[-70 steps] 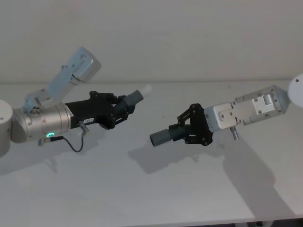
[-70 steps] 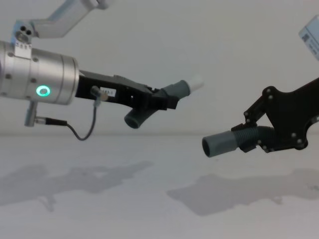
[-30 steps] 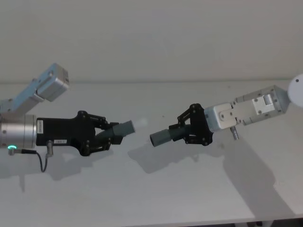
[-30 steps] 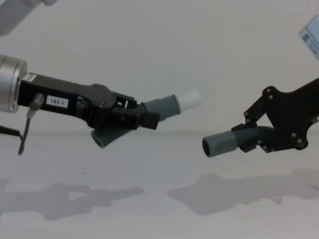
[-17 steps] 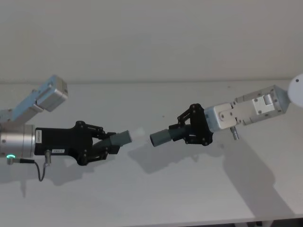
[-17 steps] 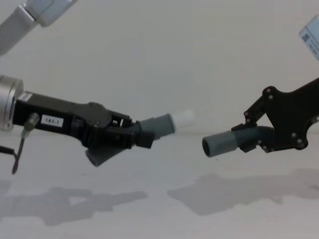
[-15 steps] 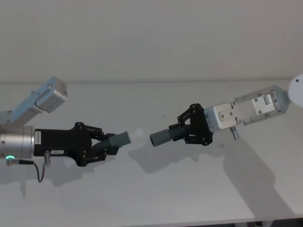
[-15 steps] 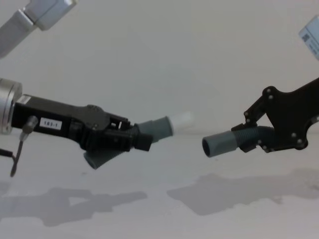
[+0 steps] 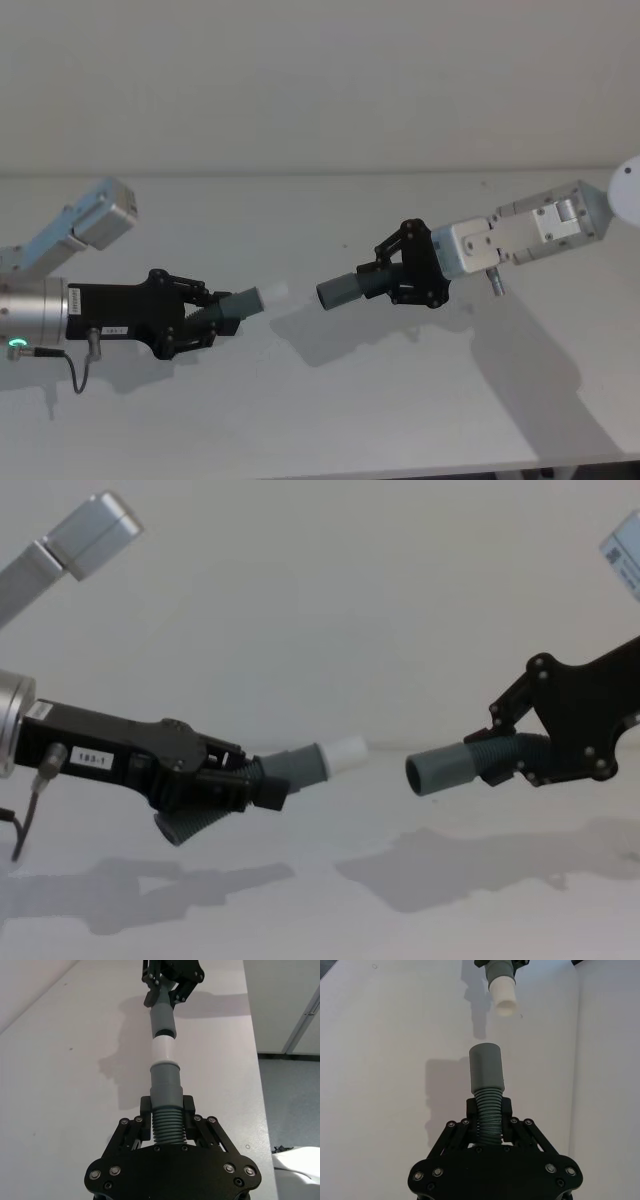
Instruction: Use both hands to pick up one end of the pipe from the table, align the ends, and insert them.
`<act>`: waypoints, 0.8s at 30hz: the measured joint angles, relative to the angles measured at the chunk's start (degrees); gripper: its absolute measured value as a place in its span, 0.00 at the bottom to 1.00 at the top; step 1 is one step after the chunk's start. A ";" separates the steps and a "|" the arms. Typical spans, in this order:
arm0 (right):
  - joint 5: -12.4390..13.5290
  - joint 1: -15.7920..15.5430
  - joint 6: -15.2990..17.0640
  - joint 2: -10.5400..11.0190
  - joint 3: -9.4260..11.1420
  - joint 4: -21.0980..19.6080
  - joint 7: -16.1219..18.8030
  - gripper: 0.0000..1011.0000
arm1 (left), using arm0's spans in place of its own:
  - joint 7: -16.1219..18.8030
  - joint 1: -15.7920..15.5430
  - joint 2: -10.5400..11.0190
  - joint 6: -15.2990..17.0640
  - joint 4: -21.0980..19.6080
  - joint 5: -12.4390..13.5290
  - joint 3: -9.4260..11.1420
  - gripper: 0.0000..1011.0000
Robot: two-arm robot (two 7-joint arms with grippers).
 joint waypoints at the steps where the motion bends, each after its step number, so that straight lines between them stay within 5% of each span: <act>1: 0.00 0.00 0.00 0.00 0.00 0.00 0.00 0.23 | 0.09 -0.10 -0.07 -0.16 0.29 0.13 0.16 0.33; 24: 0.00 0.00 0.00 0.00 0.00 0.00 0.00 0.23 | 0.50 -2.24 -1.76 -0.90 3.57 1.37 2.96 0.33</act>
